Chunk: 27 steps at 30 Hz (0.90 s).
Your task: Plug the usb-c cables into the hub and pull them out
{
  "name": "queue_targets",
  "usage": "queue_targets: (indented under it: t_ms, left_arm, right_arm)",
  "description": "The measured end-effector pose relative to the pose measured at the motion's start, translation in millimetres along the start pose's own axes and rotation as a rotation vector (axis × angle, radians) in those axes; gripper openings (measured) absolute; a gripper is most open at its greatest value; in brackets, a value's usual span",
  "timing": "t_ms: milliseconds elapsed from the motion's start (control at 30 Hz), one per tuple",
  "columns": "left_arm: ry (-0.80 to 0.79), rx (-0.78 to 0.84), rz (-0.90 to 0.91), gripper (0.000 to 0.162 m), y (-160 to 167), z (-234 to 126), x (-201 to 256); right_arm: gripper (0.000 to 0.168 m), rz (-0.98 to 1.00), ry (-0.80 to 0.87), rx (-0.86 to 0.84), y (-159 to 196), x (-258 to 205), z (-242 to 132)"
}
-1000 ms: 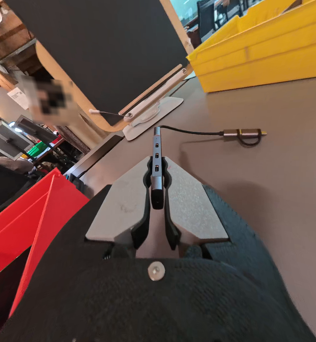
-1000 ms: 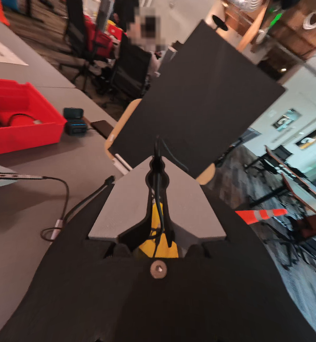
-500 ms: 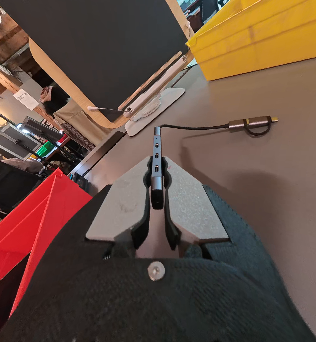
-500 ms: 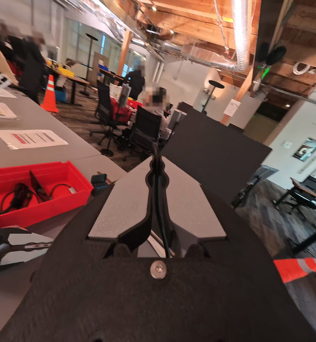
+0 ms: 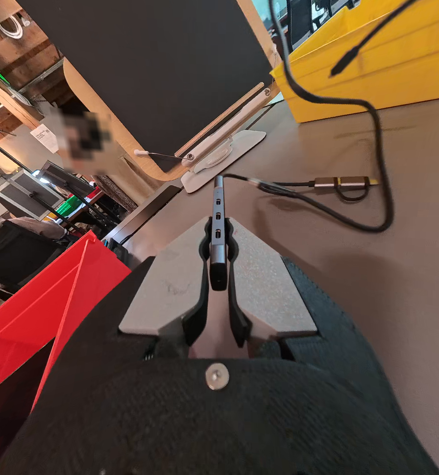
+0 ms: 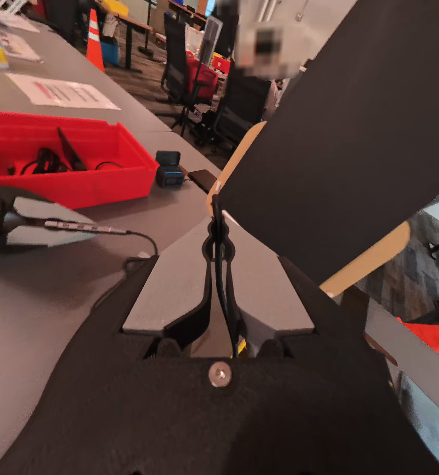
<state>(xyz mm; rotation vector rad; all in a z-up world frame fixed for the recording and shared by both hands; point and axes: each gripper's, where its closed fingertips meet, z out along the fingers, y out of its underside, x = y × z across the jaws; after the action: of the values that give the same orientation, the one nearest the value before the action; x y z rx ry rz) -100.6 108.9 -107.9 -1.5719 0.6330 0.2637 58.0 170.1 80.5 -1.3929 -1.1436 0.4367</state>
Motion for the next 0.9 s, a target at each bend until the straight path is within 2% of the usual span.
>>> queue_targets:
  t_ms: [100,200,300,433,533,633,800,900]
  left_arm:
    - [-0.006,-0.015,-0.001,0.007,2.6,2.0,-0.9]
    - [-0.007,-0.022,0.002,0.007,4.2,2.0,-0.3]
    - [-0.006,-0.019,0.004,0.007,3.9,1.0,0.9]
    - [-0.009,-0.029,0.013,0.007,5.2,2.5,1.1]
    - [-0.01,-0.03,0.018,0.007,5.2,3.1,1.5]
    - [-0.008,-0.034,0.017,0.007,6.0,3.3,1.5]
    - [-0.008,-0.036,0.025,0.007,6.3,3.5,2.3]
    - [-0.009,-0.038,0.024,0.007,6.5,3.1,2.2]
  right_arm:
    - [0.0,-0.017,-0.173,0.044,25.5,-46.2,0.5]
    - [0.0,-0.005,-0.12,0.004,58.2,-55.5,10.4]
    - [0.0,0.038,-0.158,-0.011,76.7,-72.2,14.7]
    - [0.0,-0.012,-0.176,-0.075,98.4,-87.8,15.4]
    - [0.0,-0.051,-0.211,-0.154,117.8,-103.6,10.2]
    - [0.0,-0.081,-0.17,-0.297,149.9,-104.0,6.5]
    - [0.031,-0.082,-0.209,-0.413,174.2,-114.7,-2.3]
    - [0.038,-0.095,-0.027,-0.463,177.6,-85.9,-9.7]
